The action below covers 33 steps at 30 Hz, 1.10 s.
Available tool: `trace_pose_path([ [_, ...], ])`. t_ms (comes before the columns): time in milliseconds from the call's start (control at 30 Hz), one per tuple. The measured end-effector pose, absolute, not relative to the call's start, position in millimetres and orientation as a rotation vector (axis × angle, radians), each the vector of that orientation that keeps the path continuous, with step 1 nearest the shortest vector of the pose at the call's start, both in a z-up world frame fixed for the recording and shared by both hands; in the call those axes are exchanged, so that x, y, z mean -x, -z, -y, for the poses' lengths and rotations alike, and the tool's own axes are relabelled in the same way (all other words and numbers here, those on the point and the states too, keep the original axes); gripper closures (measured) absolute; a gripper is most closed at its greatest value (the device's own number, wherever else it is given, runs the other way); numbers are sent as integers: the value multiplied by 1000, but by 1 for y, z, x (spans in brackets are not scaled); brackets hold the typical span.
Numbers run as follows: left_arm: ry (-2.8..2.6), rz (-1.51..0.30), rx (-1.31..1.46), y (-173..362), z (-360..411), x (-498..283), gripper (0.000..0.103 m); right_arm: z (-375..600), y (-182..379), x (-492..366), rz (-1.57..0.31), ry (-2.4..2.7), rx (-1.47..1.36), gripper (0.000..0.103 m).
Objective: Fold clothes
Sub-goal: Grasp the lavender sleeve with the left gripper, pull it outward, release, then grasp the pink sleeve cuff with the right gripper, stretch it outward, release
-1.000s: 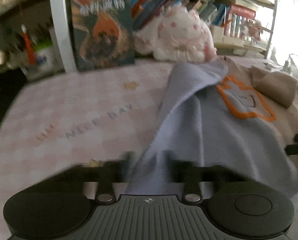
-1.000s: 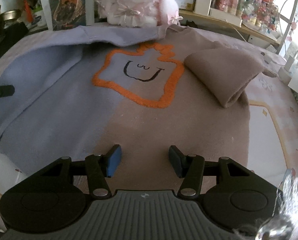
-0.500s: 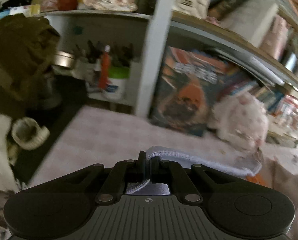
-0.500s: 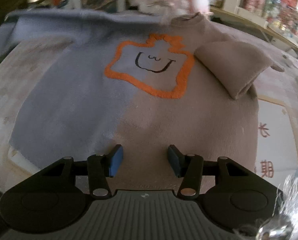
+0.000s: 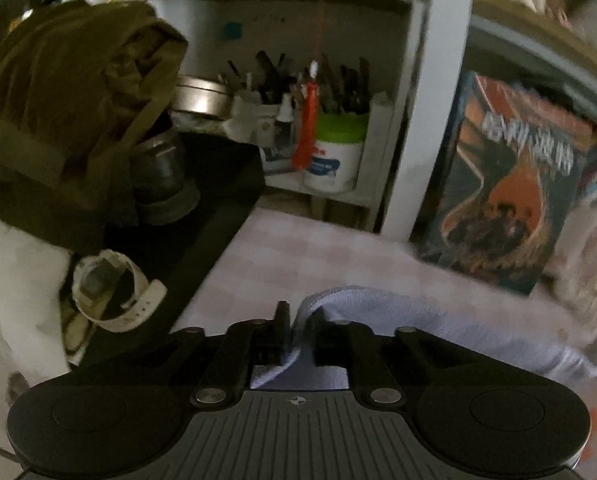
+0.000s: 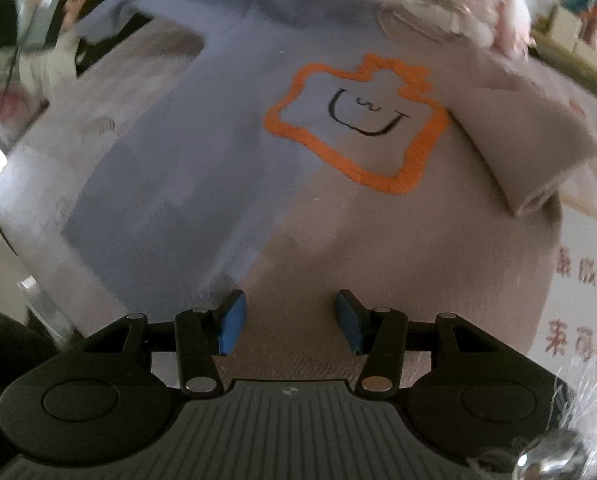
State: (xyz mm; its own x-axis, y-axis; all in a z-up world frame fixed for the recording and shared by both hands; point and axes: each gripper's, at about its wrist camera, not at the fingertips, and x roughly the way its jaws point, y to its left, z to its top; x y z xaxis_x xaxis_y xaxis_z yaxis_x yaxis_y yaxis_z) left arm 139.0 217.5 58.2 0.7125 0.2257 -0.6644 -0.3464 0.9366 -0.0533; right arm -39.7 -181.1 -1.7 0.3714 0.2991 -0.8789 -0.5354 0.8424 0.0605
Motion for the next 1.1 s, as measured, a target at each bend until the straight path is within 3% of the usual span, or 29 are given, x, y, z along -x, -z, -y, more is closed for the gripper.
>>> trace_pose_path([
  [100,-326,-722,78,-57,-211,-133,69,188,2,41,-1063,-526,204,54],
  [167,-324,-690,19,-60,-203,-121,41,194,2,38,-1064,-515,153,54],
  [233,-312,-648,-48,-64,-192,-106,34,203,-1,35,-1055,-488,102,57],
  [433,-184,-618,-152,-69,-144,-55,28,238,-12,21,-989,-373,-74,57],
  [833,7,-877,3,-3,-23,24,28,338,-32,-37,-817,-146,-287,50],
  [1100,-65,-919,7,6,-4,34,28,372,-28,-76,-804,-166,-433,51],
])
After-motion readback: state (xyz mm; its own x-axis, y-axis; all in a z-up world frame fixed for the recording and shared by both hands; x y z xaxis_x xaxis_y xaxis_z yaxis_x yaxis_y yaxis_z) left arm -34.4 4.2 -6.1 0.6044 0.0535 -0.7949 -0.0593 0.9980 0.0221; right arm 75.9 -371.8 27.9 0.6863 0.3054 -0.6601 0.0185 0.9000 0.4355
